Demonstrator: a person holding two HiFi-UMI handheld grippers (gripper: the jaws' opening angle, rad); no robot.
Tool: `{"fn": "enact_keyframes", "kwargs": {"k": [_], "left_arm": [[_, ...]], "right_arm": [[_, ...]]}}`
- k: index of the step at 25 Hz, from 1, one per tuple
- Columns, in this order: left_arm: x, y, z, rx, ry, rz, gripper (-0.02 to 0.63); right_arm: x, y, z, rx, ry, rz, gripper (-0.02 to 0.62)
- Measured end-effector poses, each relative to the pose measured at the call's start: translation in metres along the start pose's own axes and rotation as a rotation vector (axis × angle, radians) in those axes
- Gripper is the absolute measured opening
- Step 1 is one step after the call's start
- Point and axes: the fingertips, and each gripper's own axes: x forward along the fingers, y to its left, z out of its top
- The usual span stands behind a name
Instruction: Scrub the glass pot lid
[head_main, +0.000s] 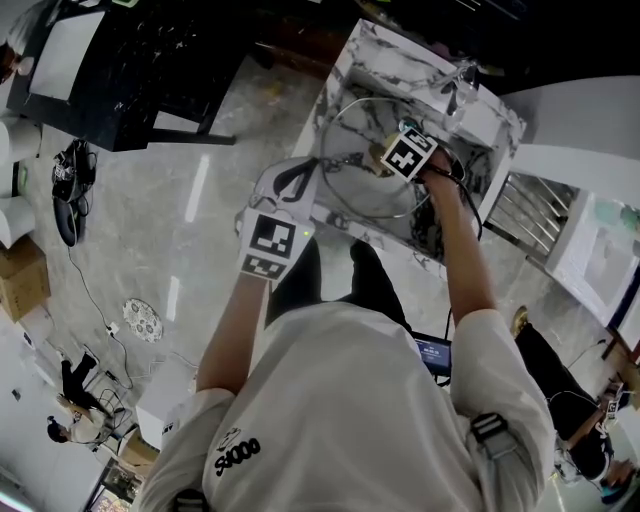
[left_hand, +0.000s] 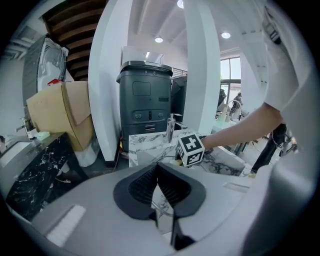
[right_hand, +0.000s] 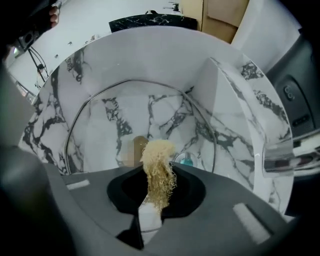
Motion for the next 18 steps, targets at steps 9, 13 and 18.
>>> {"fn": "enact_keyframes", "kwargs": {"k": [9, 13, 18], "left_arm": [[-0.003, 0.005, -0.007, -0.010, 0.005, 0.011, 0.009], [-0.004, 0.002, -0.002, -0.007, -0.010, 0.018, 0.009], [-0.009, -0.004, 0.002, -0.006, -0.022, 0.021, 0.009]], "right_arm": [[-0.003, 0.023, 0.047, -0.086, -0.057, -0.022, 0.049], [-0.006, 0.047, 0.045, -0.075, -0.064, 0.046, 0.049], [-0.010, 0.081, 0.041, -0.088, -0.067, 0.123, 0.049]]}}
